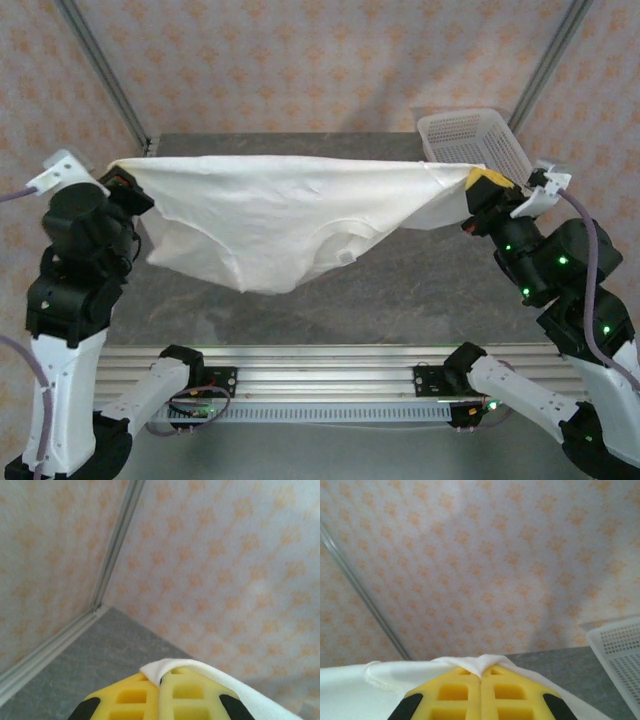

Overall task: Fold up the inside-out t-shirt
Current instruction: Flatten out the T-shirt at the center of the table.

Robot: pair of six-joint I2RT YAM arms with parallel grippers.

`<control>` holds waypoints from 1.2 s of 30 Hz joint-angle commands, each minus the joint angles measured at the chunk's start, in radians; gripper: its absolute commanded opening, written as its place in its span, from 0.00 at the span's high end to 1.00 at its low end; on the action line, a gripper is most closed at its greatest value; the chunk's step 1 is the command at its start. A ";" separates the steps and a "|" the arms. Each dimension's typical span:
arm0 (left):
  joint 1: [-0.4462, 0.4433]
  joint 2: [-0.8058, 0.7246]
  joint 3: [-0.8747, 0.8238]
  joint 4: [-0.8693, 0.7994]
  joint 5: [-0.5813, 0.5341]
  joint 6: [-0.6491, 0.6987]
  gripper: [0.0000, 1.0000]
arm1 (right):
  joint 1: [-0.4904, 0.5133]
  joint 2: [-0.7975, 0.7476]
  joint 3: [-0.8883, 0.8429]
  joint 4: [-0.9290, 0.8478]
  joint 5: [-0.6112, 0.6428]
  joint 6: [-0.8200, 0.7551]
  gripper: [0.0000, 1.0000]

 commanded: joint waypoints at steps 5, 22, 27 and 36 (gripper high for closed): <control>0.009 0.221 -0.385 0.220 0.230 -0.175 1.00 | -0.007 0.206 -0.128 -0.077 0.134 0.198 1.00; 0.004 0.186 -0.766 0.230 0.380 -0.267 0.57 | -0.244 0.348 -0.353 0.016 -0.090 0.324 1.00; -0.008 0.250 -0.852 0.350 0.497 -0.255 0.57 | -0.244 0.351 -0.369 0.033 -0.138 0.337 1.00; -0.012 0.469 -0.851 0.506 0.521 -0.296 0.52 | -0.244 0.337 -0.374 0.022 -0.144 0.353 1.00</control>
